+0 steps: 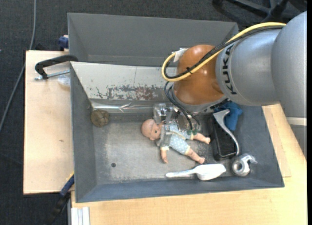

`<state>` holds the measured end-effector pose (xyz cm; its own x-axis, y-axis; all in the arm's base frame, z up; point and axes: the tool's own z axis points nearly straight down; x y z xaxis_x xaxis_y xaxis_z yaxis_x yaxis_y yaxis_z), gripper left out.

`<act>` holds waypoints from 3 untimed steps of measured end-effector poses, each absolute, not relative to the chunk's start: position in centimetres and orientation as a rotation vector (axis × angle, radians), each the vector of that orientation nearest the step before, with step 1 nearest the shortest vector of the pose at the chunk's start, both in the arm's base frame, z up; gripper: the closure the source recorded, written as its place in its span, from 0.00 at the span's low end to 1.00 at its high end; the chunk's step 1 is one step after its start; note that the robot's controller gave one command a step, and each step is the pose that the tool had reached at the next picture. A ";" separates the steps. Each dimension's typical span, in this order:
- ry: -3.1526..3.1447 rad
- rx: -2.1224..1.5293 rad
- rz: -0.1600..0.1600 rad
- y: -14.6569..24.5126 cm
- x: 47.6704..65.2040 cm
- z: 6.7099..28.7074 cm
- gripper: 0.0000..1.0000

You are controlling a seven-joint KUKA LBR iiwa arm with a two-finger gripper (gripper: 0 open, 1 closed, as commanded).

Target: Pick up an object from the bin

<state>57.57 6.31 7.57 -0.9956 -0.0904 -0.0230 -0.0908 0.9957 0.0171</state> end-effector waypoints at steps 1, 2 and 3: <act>3.119 -0.156 0.019 6.1 57.4 12.6 1.00; 3.109 -0.118 0.031 6.0 59.4 15.6 0.00; 3.110 -0.118 0.031 6.0 59.4 15.6 0.00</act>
Offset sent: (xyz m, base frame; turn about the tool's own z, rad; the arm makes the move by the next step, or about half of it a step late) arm 0.0171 -0.0039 0.0788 0.0149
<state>59.44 6.01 15.60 -0.9967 -0.0755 -0.0304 -0.0761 0.9969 0.0190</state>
